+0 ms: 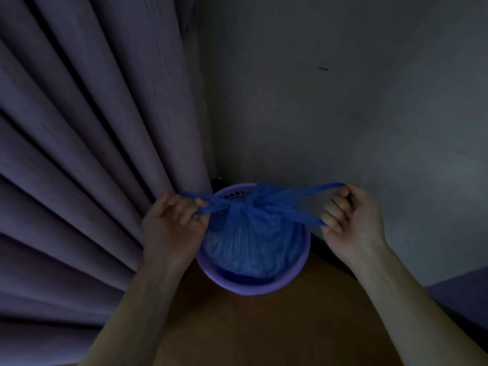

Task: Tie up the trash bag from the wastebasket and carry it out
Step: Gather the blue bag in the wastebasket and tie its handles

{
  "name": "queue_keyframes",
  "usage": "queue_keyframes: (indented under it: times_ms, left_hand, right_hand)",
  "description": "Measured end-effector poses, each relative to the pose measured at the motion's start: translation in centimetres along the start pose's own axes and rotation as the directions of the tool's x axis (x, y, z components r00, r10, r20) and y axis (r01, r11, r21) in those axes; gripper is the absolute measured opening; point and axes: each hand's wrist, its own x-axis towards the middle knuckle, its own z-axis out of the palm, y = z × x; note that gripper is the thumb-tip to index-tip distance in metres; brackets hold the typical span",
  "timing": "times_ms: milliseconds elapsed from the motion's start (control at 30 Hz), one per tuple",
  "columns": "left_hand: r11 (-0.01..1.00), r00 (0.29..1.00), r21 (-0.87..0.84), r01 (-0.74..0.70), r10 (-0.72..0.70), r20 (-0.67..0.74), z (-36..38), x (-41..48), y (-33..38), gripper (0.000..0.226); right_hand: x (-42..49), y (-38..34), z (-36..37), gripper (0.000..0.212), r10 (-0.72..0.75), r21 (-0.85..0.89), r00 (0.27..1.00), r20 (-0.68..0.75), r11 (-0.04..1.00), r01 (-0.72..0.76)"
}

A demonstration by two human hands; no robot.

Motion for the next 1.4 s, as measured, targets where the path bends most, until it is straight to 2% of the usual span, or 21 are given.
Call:
queue_keyframes:
  times_ms: [100, 233, 300, 400, 500, 633, 767, 867, 967, 1033, 1133, 1267, 1400]
  left_hand:
    - [0.999, 0.997, 0.030, 0.012, -0.010, -0.082, -2.1, 0.5, 1.4, 0.039]
    - [0.999, 0.951, 0.040, 0.004, 0.009, -0.310, -4.5, 0.4, 2.0, 0.047]
    - [0.990, 0.951, 0.130, -0.054, 0.091, -0.296, -4.2, 0.2, 1.4, 0.045]
    - [0.890, 0.964, 0.413, -0.195, 0.252, -0.087, -2.7, 0.4, 0.7, 0.040]
    - [0.676, 0.942, 0.677, -0.292, 0.324, 0.082, -1.0, 0.2, 0.1, 0.036]
    - [0.492, 0.922, 0.809, -0.321, 0.359, 0.147, 0.6, -1.1, -1.9, 0.040]
    - [0.428, 0.930, 0.844, -0.323, 0.307, 0.201, 1.1, -1.4, -4.0, 0.035]
    - [0.413, 0.928, 0.843, -0.345, 0.287, 0.239, 1.6, -1.7, -5.0, 0.033]
    - [0.388, 0.927, 0.851, -0.354, 0.269, 0.263, 1.7, -2.2, -5.1, 0.036]
    - [0.377, 0.930, 0.860, -0.345, 0.260, 0.259, 1.9, -2.4, -4.8, 0.035]
    - [0.305, 0.929, 0.893, -0.331, 0.269, 0.252, 3.5, -2.9, -4.0, 0.034]
    - [0.291, 0.946, 0.917, -0.272, 0.257, 0.199, 9.5, -5.2, -2.1, 0.042]
    - [0.295, 0.957, 0.929, -0.221, 0.248, 0.149, 17.5, -8.8, 1.3, 0.035]
  right_hand:
    - [0.6, -0.5, -1.8, 0.036, 0.017, -0.026, 0.989, -0.147, 0.999, -0.021]
    - [1.1, -0.9, -4.2, 0.034, 0.003, -0.011, 0.933, -0.360, 1.000, -0.007]
    - [1.2, -0.7, -4.3, 0.034, -0.029, 0.014, 0.922, -0.387, 0.999, 0.037]
    - [0.8, -0.4, -3.4, 0.033, -0.121, 0.016, 0.914, -0.388, 0.990, 0.137]
    - [0.0, -0.1, -1.6, 0.028, -0.227, -0.025, 0.927, -0.299, 0.973, 0.230]
    - [-1.3, 1.9, 1.6, 0.024, -0.352, -0.259, 0.933, -0.082, 0.911, 0.321]
    - [-2.2, 5.1, 3.2, 0.025, -0.407, -0.469, 0.889, 0.211, 0.756, 0.457]
    - [-2.3, 6.9, 3.3, 0.023, -0.399, -0.600, 0.853, 0.337, 0.607, 0.521]
    - [-2.6, 7.4, 3.9, 0.025, -0.413, -0.657, 0.838, 0.356, 0.527, 0.539]
    - [-2.8, 7.2, 4.3, 0.023, -0.430, -0.664, 0.836, 0.341, 0.519, 0.538]
    - [-3.4, 6.5, 5.2, 0.022, -0.423, -0.678, 0.844, 0.330, 0.517, 0.523]
    - [-6.4, 3.0, 9.8, 0.024, -0.387, -0.715, 0.856, 0.343, 0.483, 0.505]
    - [-10.9, -2.6, 16.4, 0.030, -0.377, -0.745, 0.866, 0.328, 0.461, 0.482]
